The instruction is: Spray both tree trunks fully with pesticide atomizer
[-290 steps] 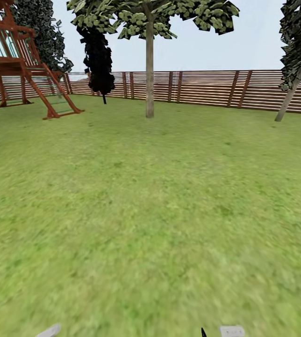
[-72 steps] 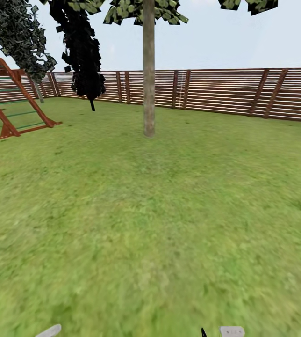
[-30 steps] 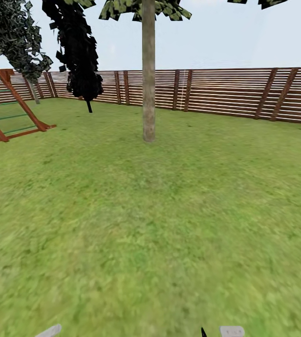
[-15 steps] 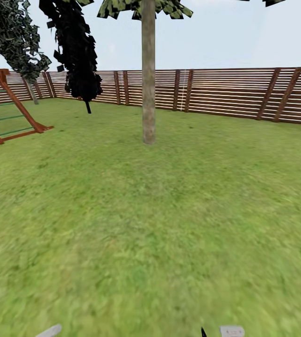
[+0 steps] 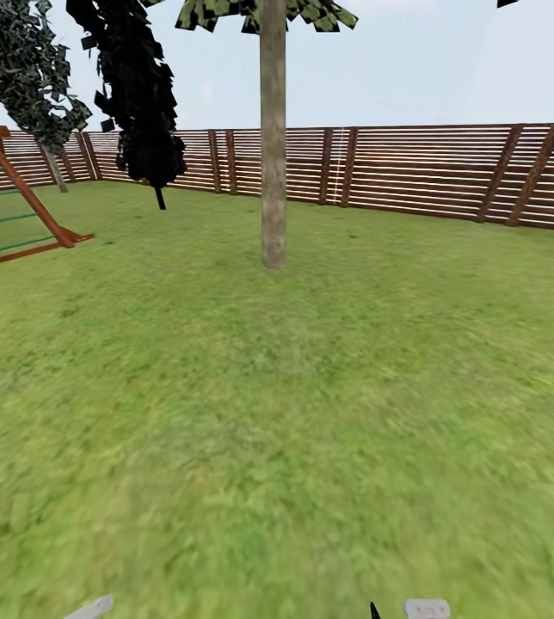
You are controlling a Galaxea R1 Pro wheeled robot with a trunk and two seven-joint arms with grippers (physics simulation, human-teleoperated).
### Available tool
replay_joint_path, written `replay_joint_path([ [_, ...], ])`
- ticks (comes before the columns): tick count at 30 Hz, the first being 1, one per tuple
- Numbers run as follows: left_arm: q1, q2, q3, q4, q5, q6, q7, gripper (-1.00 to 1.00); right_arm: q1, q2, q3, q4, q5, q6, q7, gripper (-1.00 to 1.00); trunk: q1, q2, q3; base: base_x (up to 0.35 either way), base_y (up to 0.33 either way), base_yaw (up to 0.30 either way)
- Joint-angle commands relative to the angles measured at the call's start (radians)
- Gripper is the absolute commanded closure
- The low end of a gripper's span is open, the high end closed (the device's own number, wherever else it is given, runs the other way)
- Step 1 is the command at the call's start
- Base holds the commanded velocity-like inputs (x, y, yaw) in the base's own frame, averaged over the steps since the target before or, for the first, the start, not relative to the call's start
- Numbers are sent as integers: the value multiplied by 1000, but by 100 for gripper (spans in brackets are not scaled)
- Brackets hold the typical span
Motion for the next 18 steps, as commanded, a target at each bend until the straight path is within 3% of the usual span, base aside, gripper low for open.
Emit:
replay_joint_path([
  [1,0,0,0,0,0,0,1,100,0,0,0,0,0,0,0,-100,0,0,0,341,0,0],
  [18,0,0,4,1,1,0,1,100,0,0,0,0,0,0,0,-100,0,0,0,341,0,0],
])
